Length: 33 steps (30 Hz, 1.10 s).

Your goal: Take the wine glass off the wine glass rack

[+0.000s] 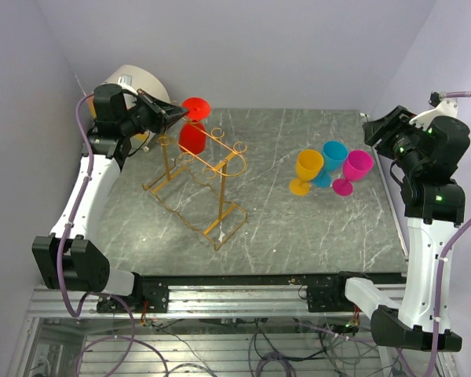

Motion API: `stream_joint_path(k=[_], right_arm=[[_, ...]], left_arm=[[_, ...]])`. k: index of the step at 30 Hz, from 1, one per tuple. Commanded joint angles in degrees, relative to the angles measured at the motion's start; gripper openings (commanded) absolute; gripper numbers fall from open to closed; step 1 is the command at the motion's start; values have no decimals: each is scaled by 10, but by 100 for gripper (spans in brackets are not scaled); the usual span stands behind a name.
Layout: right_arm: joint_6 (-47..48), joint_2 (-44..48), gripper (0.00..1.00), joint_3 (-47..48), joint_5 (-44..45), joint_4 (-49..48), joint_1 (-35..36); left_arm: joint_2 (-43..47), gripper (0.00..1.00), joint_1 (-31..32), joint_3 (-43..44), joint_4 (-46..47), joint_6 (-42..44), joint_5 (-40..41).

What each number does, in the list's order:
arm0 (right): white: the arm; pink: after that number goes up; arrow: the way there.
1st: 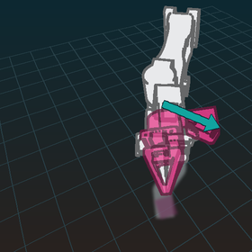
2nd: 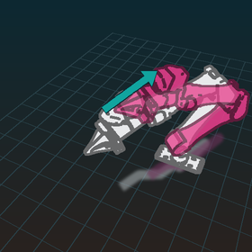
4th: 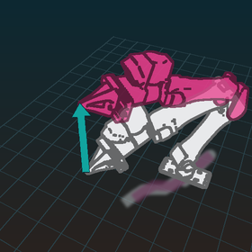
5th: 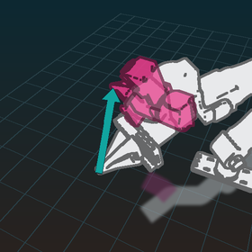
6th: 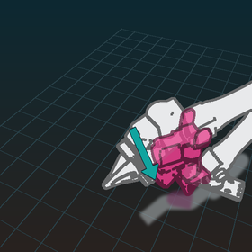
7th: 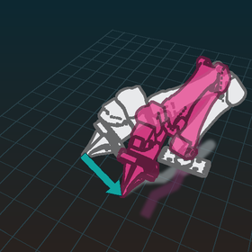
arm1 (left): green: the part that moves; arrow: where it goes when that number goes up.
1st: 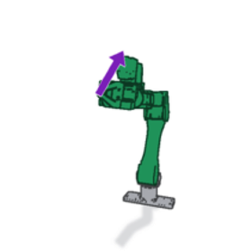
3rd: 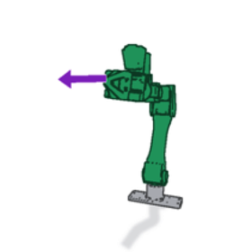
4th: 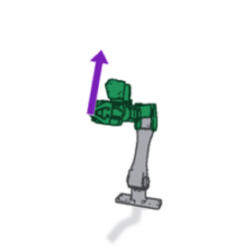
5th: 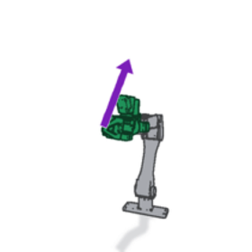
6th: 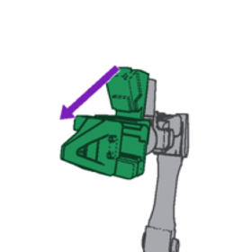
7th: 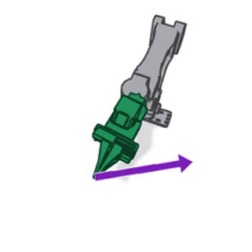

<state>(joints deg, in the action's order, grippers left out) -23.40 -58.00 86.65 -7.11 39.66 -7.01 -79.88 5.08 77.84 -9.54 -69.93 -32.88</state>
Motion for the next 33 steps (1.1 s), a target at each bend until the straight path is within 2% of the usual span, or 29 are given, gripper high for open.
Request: stream_joint_path(k=[1,12,24,33], right_arm=[[-5,8,52,-6,-6,-20,3],[-7,10,52,-8,-7,-22,4],[-11,16,52,-10,-7,-23,4],[-13,21,52,-14,-4,-28,4]], left_arm=[[-3,7,-2,61,-53,47,-4],[-10,7,-2,124,-136,86,1],[-6,7,-2,82,-115,75,-20],[-20,7,-2,90,-118,78,-14]])
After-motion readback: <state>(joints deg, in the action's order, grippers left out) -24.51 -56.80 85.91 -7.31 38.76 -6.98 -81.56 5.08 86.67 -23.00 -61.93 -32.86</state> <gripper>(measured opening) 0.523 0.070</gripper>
